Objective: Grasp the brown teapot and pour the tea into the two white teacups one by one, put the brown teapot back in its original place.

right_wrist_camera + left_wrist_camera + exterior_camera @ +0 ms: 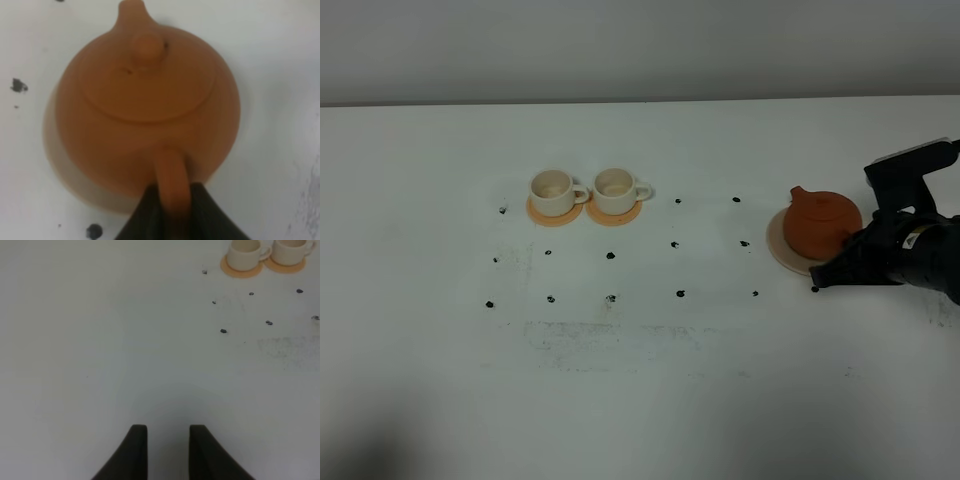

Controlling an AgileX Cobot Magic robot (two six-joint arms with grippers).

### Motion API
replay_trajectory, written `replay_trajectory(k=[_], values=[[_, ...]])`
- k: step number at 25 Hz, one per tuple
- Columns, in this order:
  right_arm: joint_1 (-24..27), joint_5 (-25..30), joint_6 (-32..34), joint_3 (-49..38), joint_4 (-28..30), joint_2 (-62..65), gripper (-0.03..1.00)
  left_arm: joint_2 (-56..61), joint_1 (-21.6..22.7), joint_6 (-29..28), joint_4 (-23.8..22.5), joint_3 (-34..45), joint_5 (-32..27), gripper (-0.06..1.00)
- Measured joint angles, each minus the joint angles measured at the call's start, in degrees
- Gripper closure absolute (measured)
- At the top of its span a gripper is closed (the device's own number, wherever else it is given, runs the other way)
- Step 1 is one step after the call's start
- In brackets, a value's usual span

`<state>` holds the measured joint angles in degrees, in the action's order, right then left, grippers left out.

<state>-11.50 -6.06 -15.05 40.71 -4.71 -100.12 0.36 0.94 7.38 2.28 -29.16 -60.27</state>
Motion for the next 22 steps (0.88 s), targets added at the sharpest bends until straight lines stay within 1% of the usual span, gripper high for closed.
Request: replay_trajectory(k=[3,10,15,17,22], values=[[0.0,-1.7,0.1,-0.9,-0.4,0.1,0.88,0.0,0.0,0.0,0.0,0.0,0.0,0.73],[0.0,-3.8,0.0,-1.0,-0.8,2.0,0.88,0.0,0.0,0.0,0.0,0.0,0.0,0.73],[0.0,-8.5,0.0,-3.5,-1.7,2.2,0.88,0.0,0.0,0.0,0.0,0.0,0.0,0.73],[0.0,-9.6,0.0,-4.7,-1.9,2.2,0.88,0.0,0.0,0.0,0.0,0.0,0.0,0.73],[0.0,-10.1,0.5,-5.6,-2.3,2.3,0.88,0.0,0.0,0.0,0.0,0.0,0.0,0.73]])
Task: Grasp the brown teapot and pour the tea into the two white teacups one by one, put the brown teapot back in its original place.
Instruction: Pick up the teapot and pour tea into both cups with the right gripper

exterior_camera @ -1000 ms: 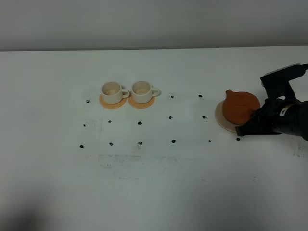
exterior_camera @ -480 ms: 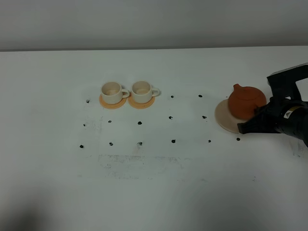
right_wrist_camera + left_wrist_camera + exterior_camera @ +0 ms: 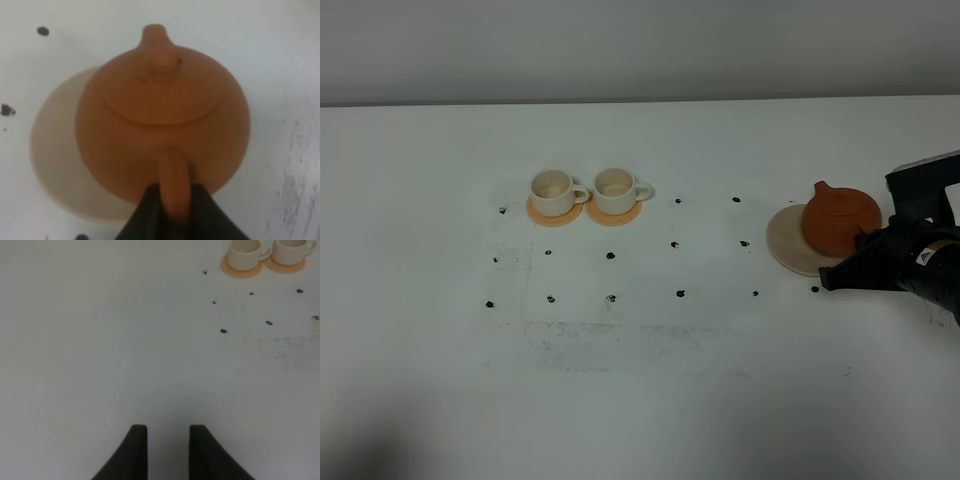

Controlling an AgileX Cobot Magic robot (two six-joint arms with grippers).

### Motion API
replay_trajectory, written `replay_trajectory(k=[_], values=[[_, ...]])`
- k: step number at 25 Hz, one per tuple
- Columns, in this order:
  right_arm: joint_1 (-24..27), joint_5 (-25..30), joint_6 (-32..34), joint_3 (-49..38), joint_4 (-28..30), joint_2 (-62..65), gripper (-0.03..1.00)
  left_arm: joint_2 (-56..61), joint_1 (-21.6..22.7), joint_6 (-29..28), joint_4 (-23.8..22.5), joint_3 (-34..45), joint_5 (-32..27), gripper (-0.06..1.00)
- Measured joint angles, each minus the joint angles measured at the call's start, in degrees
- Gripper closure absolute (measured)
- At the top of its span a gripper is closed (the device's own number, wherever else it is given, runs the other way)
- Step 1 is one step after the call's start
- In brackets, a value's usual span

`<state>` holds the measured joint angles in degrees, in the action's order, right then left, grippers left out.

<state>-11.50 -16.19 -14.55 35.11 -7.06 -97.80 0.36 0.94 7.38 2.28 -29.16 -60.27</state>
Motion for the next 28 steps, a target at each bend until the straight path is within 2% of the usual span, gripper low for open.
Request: replay_trajectory(k=[8,12,18,28], values=[[-0.3,-0.1,1.2,0.0,2.2,2.7,0.88,0.0,0.0,0.0,0.0,0.0,0.0,0.73],[-2.1,0.3,1.4,0.1,2.6,2.7,0.88,0.0,0.0,0.0,0.0,0.0,0.0,0.73],[-5.0,4.3,1.4,3.7,4.3,2.7,0.88,0.0,0.0,0.0,0.0,0.0,0.0,0.73],[-9.7,8.1,1.4,10.4,7.1,1.3,0.88,0.0,0.0,0.0,0.0,0.0,0.0,0.73]])
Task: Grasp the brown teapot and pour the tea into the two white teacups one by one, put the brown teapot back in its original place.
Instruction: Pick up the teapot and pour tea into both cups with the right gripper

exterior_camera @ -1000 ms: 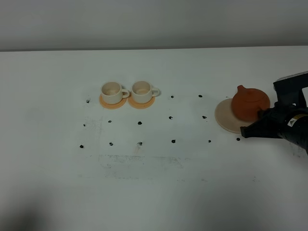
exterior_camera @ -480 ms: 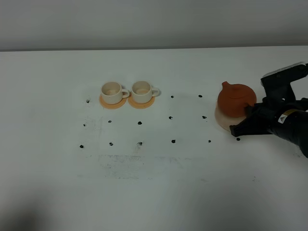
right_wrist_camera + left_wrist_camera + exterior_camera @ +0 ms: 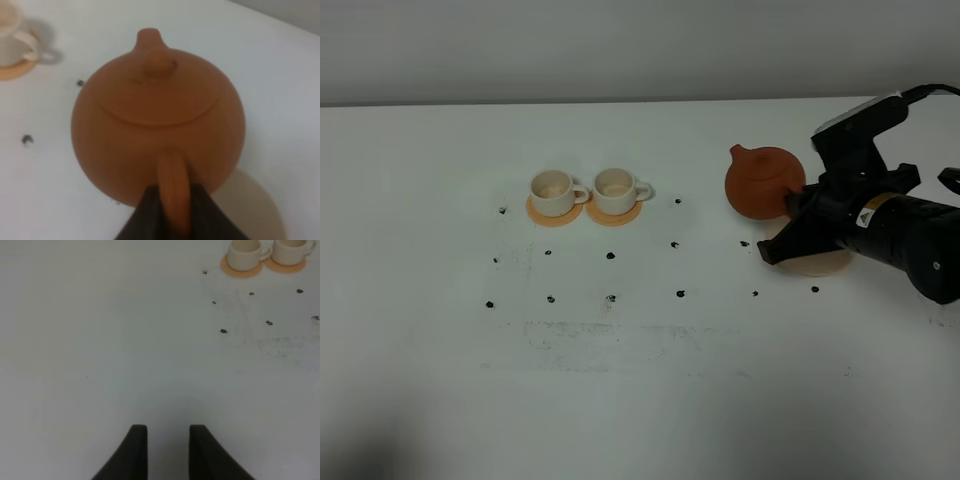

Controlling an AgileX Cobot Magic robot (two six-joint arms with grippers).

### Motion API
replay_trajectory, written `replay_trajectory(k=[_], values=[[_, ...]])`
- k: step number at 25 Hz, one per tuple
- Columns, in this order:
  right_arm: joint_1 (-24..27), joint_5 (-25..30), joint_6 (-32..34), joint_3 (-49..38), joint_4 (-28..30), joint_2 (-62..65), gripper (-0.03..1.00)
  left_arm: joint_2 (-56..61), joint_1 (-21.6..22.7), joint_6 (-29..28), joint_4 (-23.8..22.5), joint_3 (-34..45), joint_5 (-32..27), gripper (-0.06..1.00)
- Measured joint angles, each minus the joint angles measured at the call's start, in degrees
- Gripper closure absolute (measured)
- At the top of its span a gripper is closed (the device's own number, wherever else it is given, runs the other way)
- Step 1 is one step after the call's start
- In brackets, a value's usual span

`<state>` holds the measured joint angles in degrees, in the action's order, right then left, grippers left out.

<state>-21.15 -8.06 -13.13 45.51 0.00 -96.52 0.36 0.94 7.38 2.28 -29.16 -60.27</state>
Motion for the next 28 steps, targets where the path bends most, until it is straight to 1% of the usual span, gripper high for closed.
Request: replay_trajectory(k=[7,13,24,28], values=[[-3.6,3.2,0.0,5.4,2.8,-3.7,0.88,0.0,0.0,0.0,0.0,0.0,0.0,0.73],[-5.9,3.8,0.0,9.0,3.6,-5.8,0.88,0.0,0.0,0.0,0.0,0.0,0.0,0.73],[-8.1,4.7,-0.2,13.1,3.7,-7.8,0.88,0.0,0.0,0.0,0.0,0.0,0.0,0.73],[-8.1,5.3,-0.4,14.4,3.7,-8.7,0.88,0.0,0.0,0.0,0.0,0.0,0.0,0.73]])
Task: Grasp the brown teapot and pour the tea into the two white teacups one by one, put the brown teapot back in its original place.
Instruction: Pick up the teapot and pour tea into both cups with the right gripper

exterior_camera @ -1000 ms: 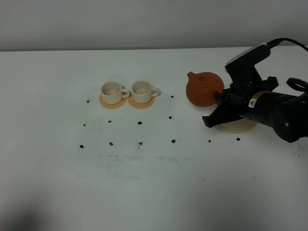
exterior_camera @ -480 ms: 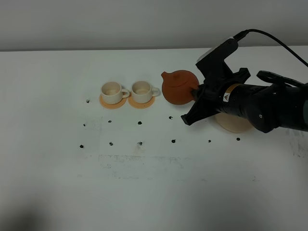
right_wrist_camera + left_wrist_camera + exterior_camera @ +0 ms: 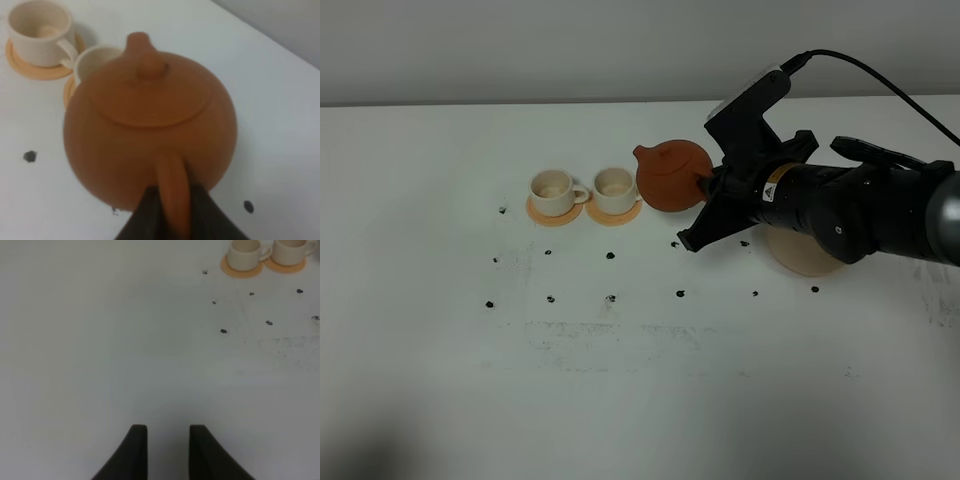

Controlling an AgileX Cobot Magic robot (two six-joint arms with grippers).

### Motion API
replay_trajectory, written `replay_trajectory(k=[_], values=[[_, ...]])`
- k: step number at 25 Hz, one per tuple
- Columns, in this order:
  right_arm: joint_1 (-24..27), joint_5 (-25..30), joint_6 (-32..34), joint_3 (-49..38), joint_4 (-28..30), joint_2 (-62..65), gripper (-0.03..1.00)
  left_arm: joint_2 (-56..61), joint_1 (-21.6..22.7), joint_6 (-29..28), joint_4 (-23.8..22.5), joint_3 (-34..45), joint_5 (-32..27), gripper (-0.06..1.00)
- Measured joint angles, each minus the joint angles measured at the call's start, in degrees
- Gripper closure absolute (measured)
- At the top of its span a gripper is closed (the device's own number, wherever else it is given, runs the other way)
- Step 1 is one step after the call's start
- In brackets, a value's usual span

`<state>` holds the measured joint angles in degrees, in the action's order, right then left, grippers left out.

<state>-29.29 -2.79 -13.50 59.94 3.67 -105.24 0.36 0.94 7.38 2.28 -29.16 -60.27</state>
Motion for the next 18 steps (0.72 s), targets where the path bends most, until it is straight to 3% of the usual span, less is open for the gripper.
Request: replay_trajectory(k=[18], values=[[-2.3,3.2,-0.1,4.4,2.6,-4.0,0.88,0.0,0.0,0.0,0.0,0.0,0.0,0.73]])
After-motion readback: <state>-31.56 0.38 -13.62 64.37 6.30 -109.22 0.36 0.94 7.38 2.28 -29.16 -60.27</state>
